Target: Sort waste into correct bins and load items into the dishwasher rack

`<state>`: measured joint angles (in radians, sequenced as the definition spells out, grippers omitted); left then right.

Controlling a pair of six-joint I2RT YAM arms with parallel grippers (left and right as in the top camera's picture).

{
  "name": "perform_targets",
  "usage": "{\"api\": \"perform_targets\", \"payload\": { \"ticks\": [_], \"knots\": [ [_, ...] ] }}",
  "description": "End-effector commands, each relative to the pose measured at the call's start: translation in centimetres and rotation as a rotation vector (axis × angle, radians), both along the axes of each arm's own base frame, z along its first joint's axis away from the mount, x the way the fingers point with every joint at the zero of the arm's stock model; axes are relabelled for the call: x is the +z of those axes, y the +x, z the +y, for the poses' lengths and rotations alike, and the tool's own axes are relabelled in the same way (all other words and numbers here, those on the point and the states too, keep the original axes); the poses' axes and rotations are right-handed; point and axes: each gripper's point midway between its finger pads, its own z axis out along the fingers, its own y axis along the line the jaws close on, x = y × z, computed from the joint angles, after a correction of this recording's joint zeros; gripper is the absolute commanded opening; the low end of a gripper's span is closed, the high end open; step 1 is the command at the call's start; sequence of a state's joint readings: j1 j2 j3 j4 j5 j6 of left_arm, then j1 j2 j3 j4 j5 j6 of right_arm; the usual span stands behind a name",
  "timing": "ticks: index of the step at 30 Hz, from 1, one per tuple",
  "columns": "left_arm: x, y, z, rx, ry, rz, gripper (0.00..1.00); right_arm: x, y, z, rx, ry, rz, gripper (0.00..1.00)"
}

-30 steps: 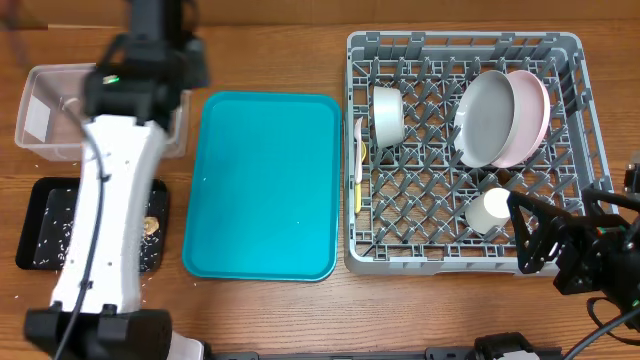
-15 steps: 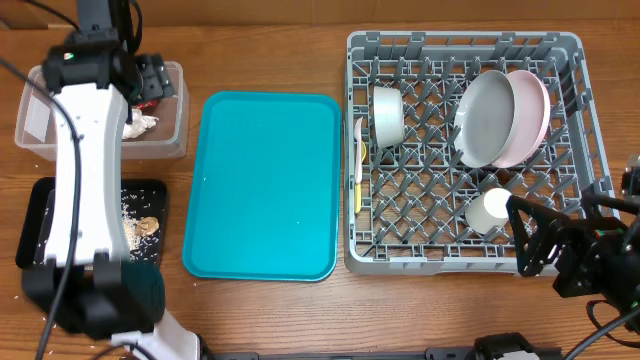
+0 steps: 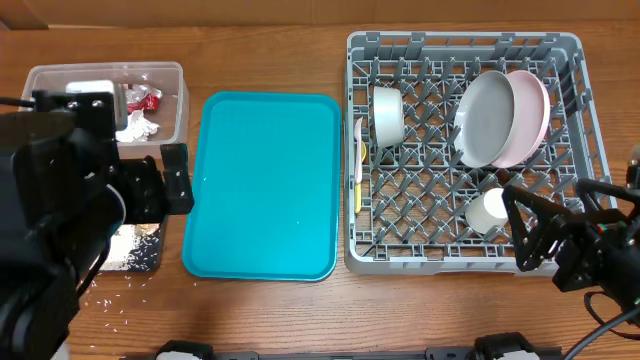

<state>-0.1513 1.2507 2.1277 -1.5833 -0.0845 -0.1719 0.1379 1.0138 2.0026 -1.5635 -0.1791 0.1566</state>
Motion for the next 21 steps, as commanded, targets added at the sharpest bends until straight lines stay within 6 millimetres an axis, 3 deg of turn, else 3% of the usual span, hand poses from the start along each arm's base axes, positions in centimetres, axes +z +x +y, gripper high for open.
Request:
{"api": "perform_targets", "payload": {
  "ticks": [1,6,9,13,15,18,19,21],
  "knots": [
    [-0.5,0.2,-0.4,-0.032,0.01,0.02,1.0,0.3,-0.2,0.1,-0.001,0.017,-0.007,1.0],
    [-1.0,0.7,-0.5,-0.032,0.013,0.042,1.0,0.3,-0.3,0.4,0.006,0.039,0.0,1.0],
    [-1.4,1.1,-0.6,-0.032,0.016,0.061,1.0,-1.0,-1.0,0.0,-0.002,0.017,0.061,1.0],
    [-2.1,1.8,-0.7,-0.032,0.02,0.091,1.0,-0.3,0.5,-1.7,-0.088,-0.057,-0.001,1.0],
    [-2.3,2.1,-0.7,-0.032,0.021,0.099,1.0,-0.1,1.6,-1.5,-0.054,-0.102,-0.038,1.0],
    [-2.7,2.6,-0.8,-0.032,0.024,0.118,1.0,1.1,3.7,0.0,0.061,-0.169,-0.224,1.0],
    [-2.8,2.8,-0.9,-0.032,0.024,0.123,1.0,1.0,4.2,0.5,0.093,-0.177,-0.274,1.0],
    [-3.2,3.2,-0.9,-0.032,0.026,0.136,1.0,-1.3,5.4,1.1,0.11,-0.168,-0.332,1.0]
  ]
}}
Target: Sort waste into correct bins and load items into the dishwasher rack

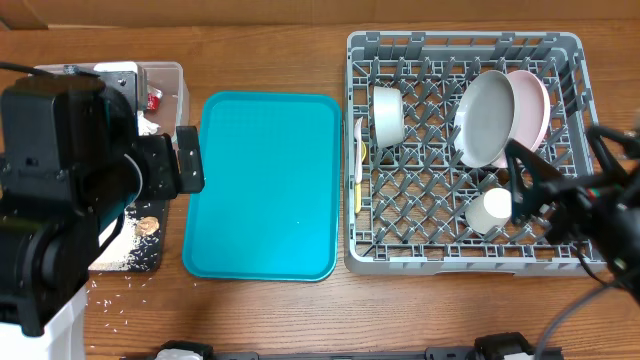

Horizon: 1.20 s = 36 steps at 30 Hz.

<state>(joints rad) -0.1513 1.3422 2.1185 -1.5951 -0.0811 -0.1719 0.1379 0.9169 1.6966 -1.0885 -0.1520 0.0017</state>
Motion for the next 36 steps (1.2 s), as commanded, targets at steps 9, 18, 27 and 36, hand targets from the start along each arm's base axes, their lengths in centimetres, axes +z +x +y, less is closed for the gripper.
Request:
{"api": "perform_targets", "payload": {
  "ticks": [9,18,27,36],
  "knots": [
    [-1.8,1.8,-0.7,-0.031,0.017,0.071,1.0,-20.8,0.8,1.2,0.083,-0.055,-0.037,1.0],
    [-2.7,2.8,-0.8,-0.031,0.021,0.104,1.0,-30.9,0.6,1.3,0.086,-0.042,-0.168,1.0],
    [-2.9,2.9,-0.8,-0.031,0.022,0.111,1.0,-30.1,1.3,1.2,0.075,-0.033,-0.28,1.0],
    [-2.9,2.9,-0.8,-0.031,0.022,0.111,1.0,-30.1,1.3,1.2,0.075,-0.033,-0.28,1.0]
  ]
}}
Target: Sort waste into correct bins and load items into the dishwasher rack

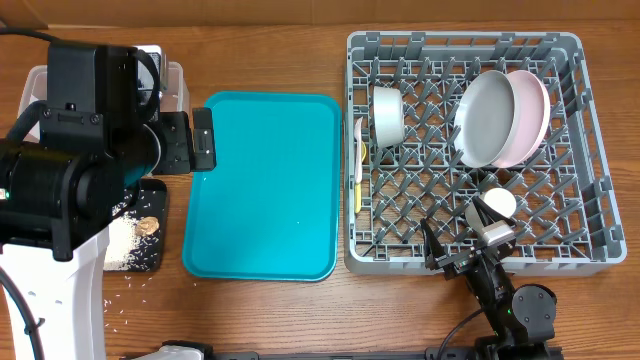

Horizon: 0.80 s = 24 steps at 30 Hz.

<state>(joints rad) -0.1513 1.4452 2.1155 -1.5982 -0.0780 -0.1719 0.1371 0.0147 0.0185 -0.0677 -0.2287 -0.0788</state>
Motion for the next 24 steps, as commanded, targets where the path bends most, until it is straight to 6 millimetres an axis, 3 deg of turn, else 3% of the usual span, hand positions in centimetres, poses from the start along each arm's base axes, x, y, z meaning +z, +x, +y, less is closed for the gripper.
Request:
{"api": "perform_targets", "payload": {
  "ticks": [1,8,10,13,17,20,24],
  "knots": [
    [-0.1,0.2,-0.4,-0.029,0.007,0.003,1.0,0.0,0.1,-0.2,-0.011,0.001,-0.012,1.0],
    [-0.1,0.1,-0.3,-0.031,0.009,0.002,1.0,0.0,0.1,-0.2,-0.011,0.001,-0.011,1.0],
    [0.0,-0.5,1.1,-0.048,0.119,0.006,1.0,0.0,0.1,-0.2,-0.011,0.001,-0.012,1.0],
    [1.7,-1.1,2.0,-0.023,0.155,-0.078,1.0,0.0,0.1,-0.2,-0.011,0.001,-0.011,1.0],
    [5.0,-0.1,1.8,-0.024,0.13,-0.379,1.0,0.0,0.1,-0.2,-0.011,0.001,-0.012,1.0],
    [4.2,-0.8,2.0,-0.008,0.115,-0.51,1.0,0.0,0.1,-0.2,-0.011,0.001,-0.012,1.0],
    [-0.1,-3.0,2.3,-0.014,0.118,-0.617,1.0,0.0,0.1,-0.2,-0.011,0.001,-0.011,1.0]
  ]
}}
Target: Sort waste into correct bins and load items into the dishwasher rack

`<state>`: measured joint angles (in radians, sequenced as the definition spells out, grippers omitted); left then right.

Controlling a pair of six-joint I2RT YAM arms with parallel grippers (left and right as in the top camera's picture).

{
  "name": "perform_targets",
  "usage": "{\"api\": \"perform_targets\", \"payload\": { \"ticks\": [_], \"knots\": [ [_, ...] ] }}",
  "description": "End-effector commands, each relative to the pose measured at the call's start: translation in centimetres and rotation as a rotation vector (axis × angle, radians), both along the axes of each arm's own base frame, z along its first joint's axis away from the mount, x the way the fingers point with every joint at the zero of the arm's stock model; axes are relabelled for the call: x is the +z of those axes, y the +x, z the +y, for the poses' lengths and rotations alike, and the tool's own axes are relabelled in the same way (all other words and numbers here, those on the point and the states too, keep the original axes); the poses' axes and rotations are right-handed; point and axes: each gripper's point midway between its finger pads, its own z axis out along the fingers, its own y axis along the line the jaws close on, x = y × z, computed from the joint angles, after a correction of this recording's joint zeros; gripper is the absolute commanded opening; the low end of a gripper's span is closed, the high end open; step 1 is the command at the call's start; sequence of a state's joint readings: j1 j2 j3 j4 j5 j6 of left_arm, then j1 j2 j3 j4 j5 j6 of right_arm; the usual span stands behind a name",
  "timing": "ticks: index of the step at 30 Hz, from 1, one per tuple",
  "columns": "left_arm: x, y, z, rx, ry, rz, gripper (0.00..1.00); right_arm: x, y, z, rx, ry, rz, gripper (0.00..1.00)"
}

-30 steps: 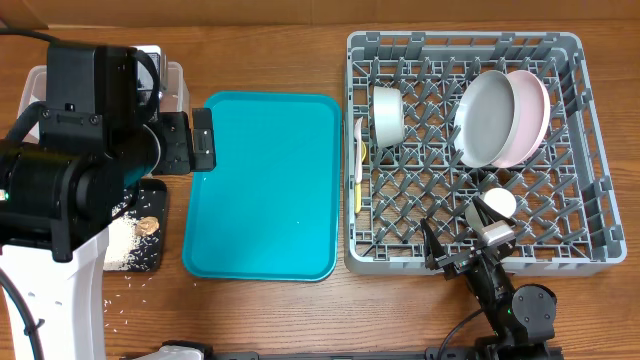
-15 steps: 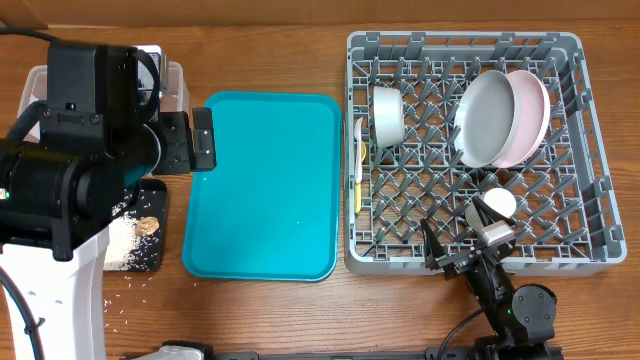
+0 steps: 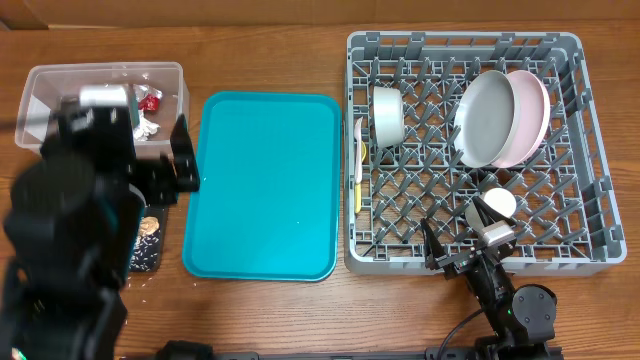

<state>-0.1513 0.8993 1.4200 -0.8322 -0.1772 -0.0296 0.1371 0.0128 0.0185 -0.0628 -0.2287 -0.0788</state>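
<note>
The teal tray [image 3: 265, 185] lies bare in the middle of the table. In the grey dishwasher rack [image 3: 590, 150] stand a white bowl [image 3: 388, 115], a grey plate [image 3: 485, 118], a pink plate [image 3: 532, 118], a white cup [image 3: 493, 208] and a yellow-and-white utensil [image 3: 358, 165]. My left gripper [image 3: 183, 160] is open and holds nothing, at the tray's left edge; its arm is blurred. At the rack's front edge, my right gripper [image 3: 460, 242] looks open and holds nothing.
A clear bin [image 3: 60, 85] with red and white wrappers sits at the back left. My left arm mostly covers a black bin [image 3: 150, 240] with rice and food scraps. Rice grains are scattered on the wood near it.
My left arm has moved from over the clear bin toward the table's front, uncovering that bin and covering more of the black bin. The right arm has not moved.
At first my left arm was low over the black bin and my right gripper stood open at the rack's front right. Then the left was over the clear bin and the right near the cup. The right then sat folded at the rack's front; the left has come back.
</note>
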Motion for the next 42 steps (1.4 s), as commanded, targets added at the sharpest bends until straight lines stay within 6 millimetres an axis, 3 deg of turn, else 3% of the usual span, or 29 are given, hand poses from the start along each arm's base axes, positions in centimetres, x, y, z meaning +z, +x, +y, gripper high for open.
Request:
{"api": "perform_targets", "payload": {
  "ticks": [1,2,3,5,17,28,42],
  "knots": [
    [-5.3,-1.7,0.3,-0.003,0.034,-0.009,1.0,-0.2,0.1,-0.2,-0.011,0.0,-0.005,1.0],
    [-6.2,-2.0,0.3,-0.01,0.03,-0.018,1.0,-0.2,0.1,-0.2,-0.011,0.0,-0.005,1.0],
    [-8.4,-2.7,0.0,-0.03,0.02,-0.048,1.0,-0.2,0.1,-0.2,-0.011,0.0,-0.005,1.0],
    [-10.2,-3.2,-0.1,-0.041,0.011,-0.087,1.0,-0.2,0.1,-0.2,-0.011,0.0,-0.005,1.0],
    [-17.7,-5.4,0.3,-0.046,-0.058,-0.296,1.0,-0.2,0.1,-0.2,-0.011,0.0,-0.005,1.0],
    [-25.9,-2.7,0.0,-0.047,-0.07,-0.23,1.0,-0.2,0.1,-0.2,-0.011,0.0,-0.005,1.0],
    [-26.2,-2.5,0.0,-0.048,-0.07,-0.236,1.0,-0.2,0.1,-0.2,-0.011,0.0,-0.005,1.0]
  ]
}}
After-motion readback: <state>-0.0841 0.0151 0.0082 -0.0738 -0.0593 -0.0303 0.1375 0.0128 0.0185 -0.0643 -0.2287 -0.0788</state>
